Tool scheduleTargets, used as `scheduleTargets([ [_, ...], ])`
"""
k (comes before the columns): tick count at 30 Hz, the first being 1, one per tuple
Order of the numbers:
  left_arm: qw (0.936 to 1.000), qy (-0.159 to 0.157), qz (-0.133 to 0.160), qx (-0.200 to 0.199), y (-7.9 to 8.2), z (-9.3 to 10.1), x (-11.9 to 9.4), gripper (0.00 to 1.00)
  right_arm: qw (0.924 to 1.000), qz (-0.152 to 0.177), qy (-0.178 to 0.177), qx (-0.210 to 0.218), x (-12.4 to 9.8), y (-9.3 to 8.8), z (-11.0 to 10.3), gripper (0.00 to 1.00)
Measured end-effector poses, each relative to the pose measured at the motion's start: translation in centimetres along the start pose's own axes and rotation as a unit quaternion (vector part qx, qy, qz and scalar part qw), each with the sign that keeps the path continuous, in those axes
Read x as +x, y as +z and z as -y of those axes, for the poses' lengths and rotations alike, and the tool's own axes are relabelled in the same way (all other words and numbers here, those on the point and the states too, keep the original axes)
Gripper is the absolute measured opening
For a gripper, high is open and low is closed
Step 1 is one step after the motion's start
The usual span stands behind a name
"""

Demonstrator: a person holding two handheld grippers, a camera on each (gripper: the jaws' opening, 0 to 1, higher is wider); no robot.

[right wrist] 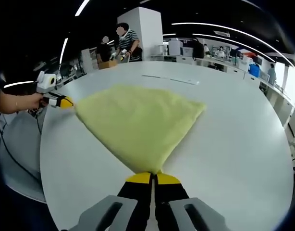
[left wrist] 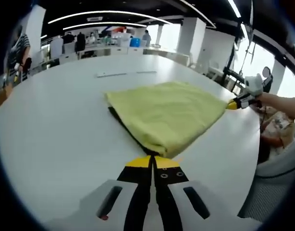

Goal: Fold the garment on the visible template until the final outline fits inside the template.

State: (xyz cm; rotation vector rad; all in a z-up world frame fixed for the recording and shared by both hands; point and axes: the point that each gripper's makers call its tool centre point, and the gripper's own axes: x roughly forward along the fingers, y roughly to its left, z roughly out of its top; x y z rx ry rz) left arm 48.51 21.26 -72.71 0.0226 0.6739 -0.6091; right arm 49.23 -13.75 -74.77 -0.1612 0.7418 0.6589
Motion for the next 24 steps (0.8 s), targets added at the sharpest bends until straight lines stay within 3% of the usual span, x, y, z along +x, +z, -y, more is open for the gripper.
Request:
scheduleTargets([
  [4,0.9997,-0.01,-0.011,0.019,-0.6,1.0,0.5,0.0,1.0,-0.006,0.003,-0.003,0.0,-0.2,-0.2,0.0],
  [8,0.9999,-0.015,-0.004,0.006,-0.5,1.5,1.3,0.0,1.0,-0.009,0.004,0.0,0.0,-0.2,-0.3,0.0],
  [13,0.9999,-0.017,0.001,0.005,-0.2,1.6,1.7,0.03,0.9999,-0.01,0.005,0.001,-0.1,-0.3,-0.2,0.0],
  [24,0.9999,-0.015,0.003,-0.005,0.0,1.1,2.0,0.0,0.9999,-0.016,0.006,-0.003,0.1,-0.5,-0.3,0.0],
])
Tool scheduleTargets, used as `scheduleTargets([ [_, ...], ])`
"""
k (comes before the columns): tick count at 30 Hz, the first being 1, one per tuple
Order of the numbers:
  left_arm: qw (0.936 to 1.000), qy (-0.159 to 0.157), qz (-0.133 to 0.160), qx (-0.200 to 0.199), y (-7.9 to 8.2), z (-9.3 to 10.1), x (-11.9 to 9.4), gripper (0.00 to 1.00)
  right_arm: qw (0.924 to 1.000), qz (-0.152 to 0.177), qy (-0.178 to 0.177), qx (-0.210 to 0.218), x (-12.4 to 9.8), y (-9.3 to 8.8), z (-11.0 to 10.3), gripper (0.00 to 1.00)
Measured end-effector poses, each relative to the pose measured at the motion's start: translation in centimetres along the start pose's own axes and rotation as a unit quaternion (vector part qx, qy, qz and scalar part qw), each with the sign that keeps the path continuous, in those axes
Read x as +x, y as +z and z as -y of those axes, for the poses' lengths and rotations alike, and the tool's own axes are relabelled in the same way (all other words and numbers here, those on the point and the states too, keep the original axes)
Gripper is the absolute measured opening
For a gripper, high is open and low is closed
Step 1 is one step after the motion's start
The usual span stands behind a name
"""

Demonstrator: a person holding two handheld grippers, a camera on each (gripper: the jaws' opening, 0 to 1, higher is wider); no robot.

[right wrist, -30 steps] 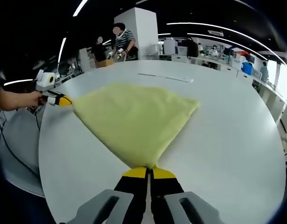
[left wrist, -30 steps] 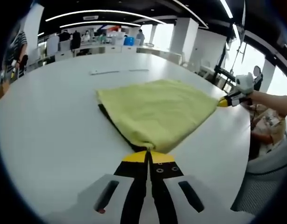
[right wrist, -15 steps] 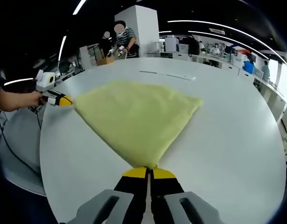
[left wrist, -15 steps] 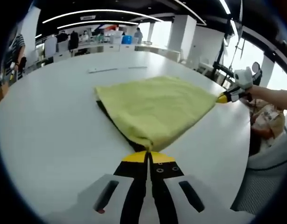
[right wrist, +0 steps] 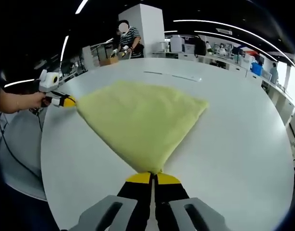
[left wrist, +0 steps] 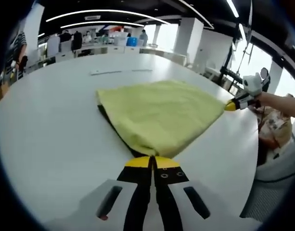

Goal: Fold the garment on the visible template until the final outline fits inside the template.

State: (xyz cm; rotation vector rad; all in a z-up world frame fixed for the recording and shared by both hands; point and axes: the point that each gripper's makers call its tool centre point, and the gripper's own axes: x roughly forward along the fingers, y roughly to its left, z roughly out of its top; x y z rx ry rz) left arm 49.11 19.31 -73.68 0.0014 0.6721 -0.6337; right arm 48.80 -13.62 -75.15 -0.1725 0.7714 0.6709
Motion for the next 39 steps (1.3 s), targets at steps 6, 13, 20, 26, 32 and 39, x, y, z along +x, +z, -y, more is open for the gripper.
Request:
scheduleTargets([
  [6,1.0,0.004,0.0,-0.006,0.0,-0.4,-0.4,0.0,1.0,-0.004,-0.002,-0.006,0.0,-0.1,0.1,0.0],
  [13,0.9995,0.017,-0.018,0.019,-0.5,-1.2,-1.2,0.0,0.9999,-0.009,-0.004,-0.014,0.0,-0.1,0.2,0.0],
  [20,0.9981,0.027,-0.032,0.046,-1.1,-1.7,-1.4,0.0,0.9998,-0.011,-0.005,-0.016,-0.1,-0.2,0.2,0.0],
  [26,0.9966,0.02,-0.045,0.066,-1.6,-1.0,-1.3,0.0,0.9997,-0.016,-0.006,-0.019,-0.5,-0.7,0.1,0.0],
  [32,0.9969,0.016,-0.046,0.062,-2.0,-0.6,-1.5,0.0,0.9995,-0.02,-0.004,-0.023,-0.9,-1.1,-0.2,0.0],
  [39,0.9964,0.013,-0.048,0.068,-2.3,0.1,-2.1,0.0,0.9996,-0.023,0.0,-0.019,-1.5,-2.0,-0.9,0.0],
])
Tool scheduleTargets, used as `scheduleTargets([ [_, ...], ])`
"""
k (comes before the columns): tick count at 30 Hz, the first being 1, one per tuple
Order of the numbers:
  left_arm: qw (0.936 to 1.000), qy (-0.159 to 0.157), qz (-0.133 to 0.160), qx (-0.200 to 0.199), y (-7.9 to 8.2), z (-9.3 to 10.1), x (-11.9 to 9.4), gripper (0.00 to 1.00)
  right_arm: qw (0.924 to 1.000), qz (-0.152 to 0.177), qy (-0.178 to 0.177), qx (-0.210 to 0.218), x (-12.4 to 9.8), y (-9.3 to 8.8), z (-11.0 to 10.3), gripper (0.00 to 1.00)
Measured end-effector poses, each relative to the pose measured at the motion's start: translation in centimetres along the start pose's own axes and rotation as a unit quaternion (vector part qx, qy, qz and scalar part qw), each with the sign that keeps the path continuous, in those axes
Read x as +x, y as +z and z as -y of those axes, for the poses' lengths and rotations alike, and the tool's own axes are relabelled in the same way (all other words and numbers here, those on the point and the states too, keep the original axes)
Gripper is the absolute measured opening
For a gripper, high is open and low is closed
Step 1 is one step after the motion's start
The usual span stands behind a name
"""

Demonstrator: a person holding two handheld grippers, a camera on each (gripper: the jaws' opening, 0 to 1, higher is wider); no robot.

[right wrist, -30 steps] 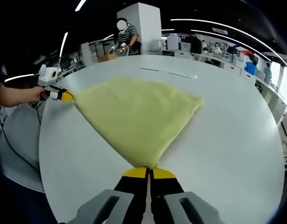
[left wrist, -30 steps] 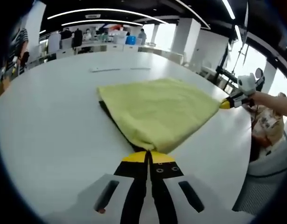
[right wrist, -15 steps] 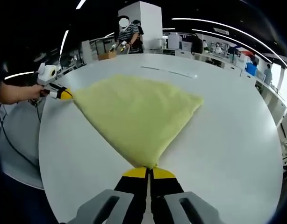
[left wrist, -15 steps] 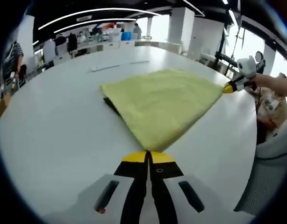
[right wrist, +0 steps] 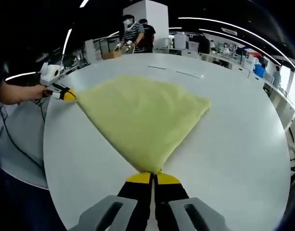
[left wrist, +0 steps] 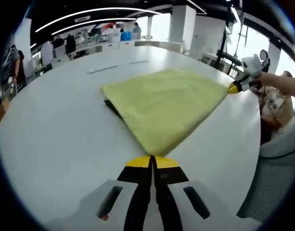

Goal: Fold the garment on the visible template until the final outline fits inside the template.

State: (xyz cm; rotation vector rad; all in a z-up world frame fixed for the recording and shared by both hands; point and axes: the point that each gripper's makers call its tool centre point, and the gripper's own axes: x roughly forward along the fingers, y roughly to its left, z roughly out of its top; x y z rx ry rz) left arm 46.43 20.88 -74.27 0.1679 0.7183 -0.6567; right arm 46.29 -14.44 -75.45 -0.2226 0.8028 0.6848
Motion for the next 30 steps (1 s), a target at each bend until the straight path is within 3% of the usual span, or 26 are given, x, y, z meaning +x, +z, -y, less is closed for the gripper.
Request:
scheduleTargets([
  [30,0.9999,-0.003,-0.015,-0.001,-1.8,2.1,-1.3,0.0,0.999,0.022,-0.004,0.039,-1.9,-2.1,-1.8,0.0],
])
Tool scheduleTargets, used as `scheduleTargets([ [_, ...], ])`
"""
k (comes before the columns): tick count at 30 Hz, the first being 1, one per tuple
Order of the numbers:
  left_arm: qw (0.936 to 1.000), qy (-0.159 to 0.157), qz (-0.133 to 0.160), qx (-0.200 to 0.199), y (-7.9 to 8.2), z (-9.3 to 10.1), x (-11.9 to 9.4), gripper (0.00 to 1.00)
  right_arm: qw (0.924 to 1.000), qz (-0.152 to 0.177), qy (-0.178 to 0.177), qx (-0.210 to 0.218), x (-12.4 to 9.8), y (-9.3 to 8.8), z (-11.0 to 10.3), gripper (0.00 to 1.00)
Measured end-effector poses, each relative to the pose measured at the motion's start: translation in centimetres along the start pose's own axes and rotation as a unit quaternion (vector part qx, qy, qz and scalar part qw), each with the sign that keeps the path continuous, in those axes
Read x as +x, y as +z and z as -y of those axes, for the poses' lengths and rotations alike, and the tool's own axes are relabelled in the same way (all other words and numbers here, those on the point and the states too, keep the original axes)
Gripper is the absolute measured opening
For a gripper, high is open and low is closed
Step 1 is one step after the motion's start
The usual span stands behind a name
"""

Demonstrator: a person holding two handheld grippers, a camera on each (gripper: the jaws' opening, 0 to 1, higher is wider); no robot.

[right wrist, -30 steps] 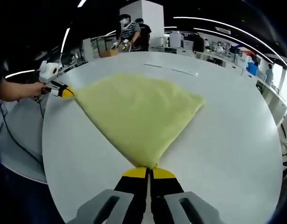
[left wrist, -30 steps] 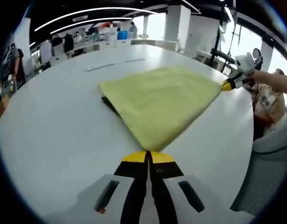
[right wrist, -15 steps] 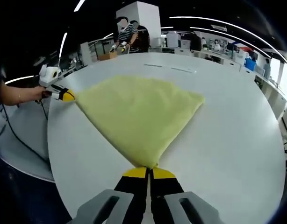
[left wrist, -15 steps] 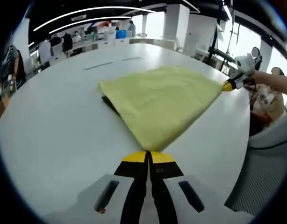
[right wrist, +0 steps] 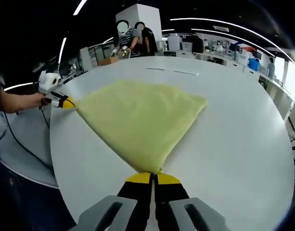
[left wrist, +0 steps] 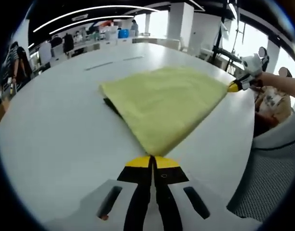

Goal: Fold the garment on the visible template until the final outline fits inside the template.

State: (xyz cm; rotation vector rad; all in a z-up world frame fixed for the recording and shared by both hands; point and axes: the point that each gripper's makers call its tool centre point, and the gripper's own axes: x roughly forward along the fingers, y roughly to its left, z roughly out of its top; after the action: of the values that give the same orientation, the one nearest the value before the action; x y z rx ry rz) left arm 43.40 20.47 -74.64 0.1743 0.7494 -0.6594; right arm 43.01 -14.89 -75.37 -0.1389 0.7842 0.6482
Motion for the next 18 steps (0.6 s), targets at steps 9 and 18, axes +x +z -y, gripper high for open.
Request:
scheduleTargets([
  [9,0.9999,0.0,0.005,-0.012,0.1,0.0,0.0,0.01,0.9999,0.012,-0.01,0.003,-0.2,0.4,-0.1,0.07],
  [18,0.9984,-0.001,0.045,-0.034,1.9,0.0,-0.8,0.39,0.9991,0.042,0.0,0.002,-0.8,2.2,-1.6,0.42],
])
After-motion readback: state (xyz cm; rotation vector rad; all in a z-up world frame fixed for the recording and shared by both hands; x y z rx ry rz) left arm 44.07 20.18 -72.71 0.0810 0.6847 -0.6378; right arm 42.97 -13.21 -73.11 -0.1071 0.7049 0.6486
